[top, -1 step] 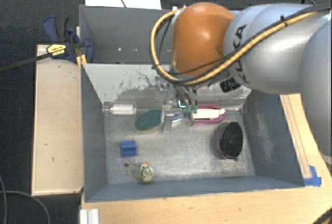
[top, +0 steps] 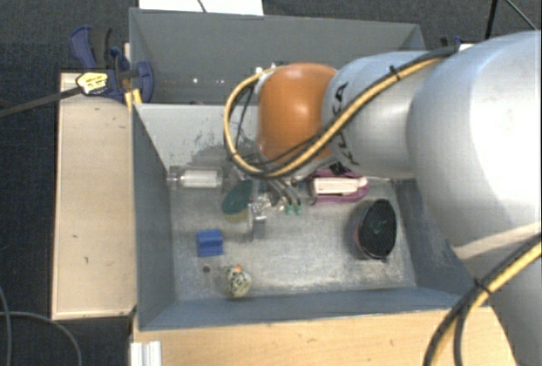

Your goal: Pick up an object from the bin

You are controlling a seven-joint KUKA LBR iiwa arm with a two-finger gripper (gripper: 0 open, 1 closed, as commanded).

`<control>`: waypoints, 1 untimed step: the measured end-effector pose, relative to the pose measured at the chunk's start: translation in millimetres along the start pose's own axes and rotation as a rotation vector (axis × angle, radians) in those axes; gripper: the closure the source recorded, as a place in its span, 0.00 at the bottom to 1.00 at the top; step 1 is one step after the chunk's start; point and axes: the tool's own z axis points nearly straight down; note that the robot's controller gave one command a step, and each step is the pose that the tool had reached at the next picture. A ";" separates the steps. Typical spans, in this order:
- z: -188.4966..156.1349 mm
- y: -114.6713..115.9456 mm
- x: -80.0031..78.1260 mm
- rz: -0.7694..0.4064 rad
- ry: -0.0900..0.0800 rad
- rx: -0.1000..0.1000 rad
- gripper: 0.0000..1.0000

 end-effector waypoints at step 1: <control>-2.5 0.1 0.2 0.005 0.001 -0.001 1.00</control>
Offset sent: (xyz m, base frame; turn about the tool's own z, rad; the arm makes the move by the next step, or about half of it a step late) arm 0.0000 0.0000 0.0000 0.0000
